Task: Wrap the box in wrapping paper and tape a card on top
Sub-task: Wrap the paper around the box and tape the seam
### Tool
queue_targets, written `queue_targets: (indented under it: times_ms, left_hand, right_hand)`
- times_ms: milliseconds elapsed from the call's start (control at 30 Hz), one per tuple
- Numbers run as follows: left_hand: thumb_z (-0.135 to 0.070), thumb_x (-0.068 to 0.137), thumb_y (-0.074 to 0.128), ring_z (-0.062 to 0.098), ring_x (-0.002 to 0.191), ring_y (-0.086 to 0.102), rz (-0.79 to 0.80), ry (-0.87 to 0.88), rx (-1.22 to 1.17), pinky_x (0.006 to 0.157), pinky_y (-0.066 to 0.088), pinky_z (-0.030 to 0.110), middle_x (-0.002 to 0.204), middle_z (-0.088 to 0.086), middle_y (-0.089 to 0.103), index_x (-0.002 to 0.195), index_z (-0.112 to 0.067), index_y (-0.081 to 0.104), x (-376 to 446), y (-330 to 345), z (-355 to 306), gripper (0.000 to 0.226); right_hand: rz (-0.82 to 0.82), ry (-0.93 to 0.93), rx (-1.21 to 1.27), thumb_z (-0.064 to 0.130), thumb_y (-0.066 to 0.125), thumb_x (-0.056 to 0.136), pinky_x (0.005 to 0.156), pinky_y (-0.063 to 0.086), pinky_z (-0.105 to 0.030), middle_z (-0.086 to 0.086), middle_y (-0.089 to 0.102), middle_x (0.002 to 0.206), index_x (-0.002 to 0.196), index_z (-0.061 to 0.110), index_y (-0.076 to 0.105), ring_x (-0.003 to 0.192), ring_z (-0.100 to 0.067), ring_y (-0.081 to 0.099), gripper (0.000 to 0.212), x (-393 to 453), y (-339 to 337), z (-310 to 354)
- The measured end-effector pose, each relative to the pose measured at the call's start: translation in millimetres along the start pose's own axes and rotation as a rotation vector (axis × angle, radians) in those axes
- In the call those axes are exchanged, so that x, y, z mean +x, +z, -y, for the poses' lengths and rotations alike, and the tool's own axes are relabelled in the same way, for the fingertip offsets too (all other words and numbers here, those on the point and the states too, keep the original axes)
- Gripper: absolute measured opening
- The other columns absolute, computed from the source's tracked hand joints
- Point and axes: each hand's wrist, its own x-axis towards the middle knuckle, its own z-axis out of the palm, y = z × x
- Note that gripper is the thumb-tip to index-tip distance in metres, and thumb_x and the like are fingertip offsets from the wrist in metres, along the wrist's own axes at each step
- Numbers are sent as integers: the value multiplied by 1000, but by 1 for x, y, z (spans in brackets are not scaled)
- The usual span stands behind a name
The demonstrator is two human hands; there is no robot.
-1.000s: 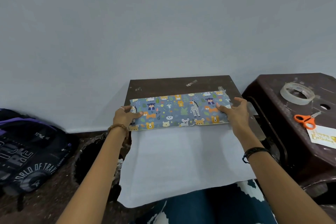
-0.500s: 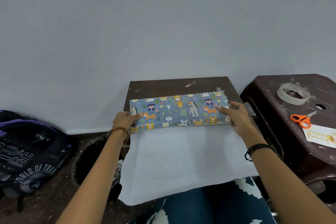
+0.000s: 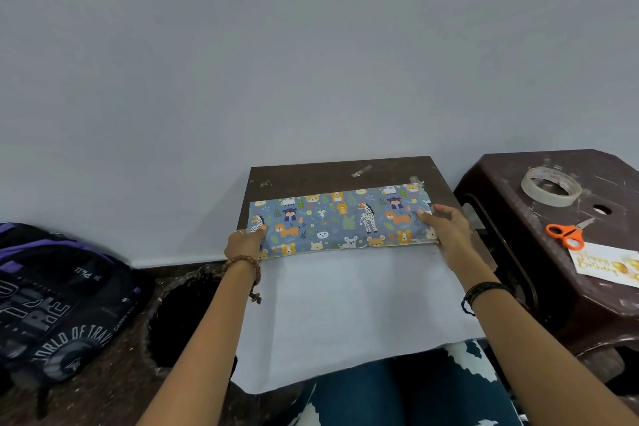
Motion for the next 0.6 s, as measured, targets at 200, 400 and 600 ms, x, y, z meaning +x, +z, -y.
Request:
queue_targets:
  times_ms: [200,400,600]
  left_hand:
    - [-26,90,58,37,108,54,-104,99,4,92,47,43,120,22,55,118,2,50,-14,10,4,41]
    - [-28,91,56,35,108,54,-166,87,-111,89,43,39,120,18,56,121,-2,47,-23,17,9,40]
    - [-8,82,65,32,125,39,-398,588,185,106,29,24,138,18,35,131,-4,44,-59,41,22,53]
  right_hand:
    - [-249,-550,-639,8,61,87,91,43,-40,-13,53,128,120,9,54,118,-29,51,33,-17,18,-8]
    - [213,-1405,-1096,-5,51,78,87,51,-40,-8,61,127,118,13,63,103,-24,64,45,-32,49,-34]
    - [264,-1399,-1153,17,62,76,85,50,-44,-1,71,110,104,21,72,96,-20,69,30,-34,61,-44]
